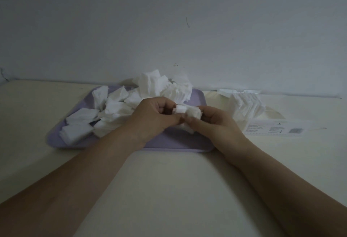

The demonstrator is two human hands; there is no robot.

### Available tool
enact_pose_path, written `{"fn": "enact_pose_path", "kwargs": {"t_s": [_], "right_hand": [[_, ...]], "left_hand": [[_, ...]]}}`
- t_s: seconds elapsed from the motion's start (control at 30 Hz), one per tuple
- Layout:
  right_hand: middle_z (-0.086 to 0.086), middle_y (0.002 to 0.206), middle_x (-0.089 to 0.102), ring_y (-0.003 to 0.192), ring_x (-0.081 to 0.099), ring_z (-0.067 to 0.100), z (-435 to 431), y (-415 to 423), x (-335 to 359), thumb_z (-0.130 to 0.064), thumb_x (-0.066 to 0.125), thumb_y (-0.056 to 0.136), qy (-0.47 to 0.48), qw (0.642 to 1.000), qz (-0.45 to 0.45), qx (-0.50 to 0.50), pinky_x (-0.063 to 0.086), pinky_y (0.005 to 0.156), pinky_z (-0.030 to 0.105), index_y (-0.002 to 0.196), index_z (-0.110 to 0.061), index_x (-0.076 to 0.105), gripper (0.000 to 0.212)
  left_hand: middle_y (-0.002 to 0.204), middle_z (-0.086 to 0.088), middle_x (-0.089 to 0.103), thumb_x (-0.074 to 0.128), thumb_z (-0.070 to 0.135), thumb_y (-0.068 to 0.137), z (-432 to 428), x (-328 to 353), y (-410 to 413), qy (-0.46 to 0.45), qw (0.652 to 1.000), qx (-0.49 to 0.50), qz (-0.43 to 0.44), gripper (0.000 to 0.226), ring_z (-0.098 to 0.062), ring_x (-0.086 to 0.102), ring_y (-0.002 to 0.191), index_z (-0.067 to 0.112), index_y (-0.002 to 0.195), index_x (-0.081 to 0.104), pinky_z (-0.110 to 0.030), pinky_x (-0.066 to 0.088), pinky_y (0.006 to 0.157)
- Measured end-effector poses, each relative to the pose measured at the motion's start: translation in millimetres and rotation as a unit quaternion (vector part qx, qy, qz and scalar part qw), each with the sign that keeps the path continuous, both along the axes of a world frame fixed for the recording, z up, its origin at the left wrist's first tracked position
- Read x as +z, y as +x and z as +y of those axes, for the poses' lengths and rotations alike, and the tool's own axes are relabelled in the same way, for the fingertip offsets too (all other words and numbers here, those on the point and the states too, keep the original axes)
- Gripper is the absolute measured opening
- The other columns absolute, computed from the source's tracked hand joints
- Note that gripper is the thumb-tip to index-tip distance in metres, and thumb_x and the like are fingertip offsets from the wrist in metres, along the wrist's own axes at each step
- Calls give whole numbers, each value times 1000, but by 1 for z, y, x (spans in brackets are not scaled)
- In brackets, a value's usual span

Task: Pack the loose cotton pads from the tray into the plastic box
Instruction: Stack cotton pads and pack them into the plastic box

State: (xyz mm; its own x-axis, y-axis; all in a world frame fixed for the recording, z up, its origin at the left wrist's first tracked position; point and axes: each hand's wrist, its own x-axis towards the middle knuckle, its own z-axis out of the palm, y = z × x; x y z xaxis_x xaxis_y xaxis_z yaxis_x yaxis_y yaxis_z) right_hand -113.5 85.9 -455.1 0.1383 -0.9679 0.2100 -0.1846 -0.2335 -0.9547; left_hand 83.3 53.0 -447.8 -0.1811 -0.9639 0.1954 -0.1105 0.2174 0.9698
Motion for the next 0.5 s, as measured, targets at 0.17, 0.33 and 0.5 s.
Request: {"fn": "enact_pose_path", "kwargs": {"t_s": [0.17,0.33,0.5], "right_hand": [[-6,95,78,96,73,18,-2,1,-3,-10,68,92,-69,992,101,-42,55,95,47,97,-25,77,18],[-18,114,70,105,65,-1,0,6,-3,-15,70,91,-91,985,132,-71,52,97,25,127,-35,62,42],[-5,127,63,116,60,12,1,9,-10,-27,52,101,-130,964,230,-31,46,107,35,150,-42,43,52]], "left_hand": [[85,-22,68,94,22,69,-2,2,6,-32,991,-41,-122,44,-16,57,71,27,108,73,-34,50,72],[60,4,53,87,15,79,-5,0,7,-71,980,-26,-182,12,-8,42,56,19,86,78,-25,35,58],[53,10,50,84,12,81,-4,2,7,-45,984,-18,-174,13,-6,42,53,17,90,76,-24,36,57]]}}
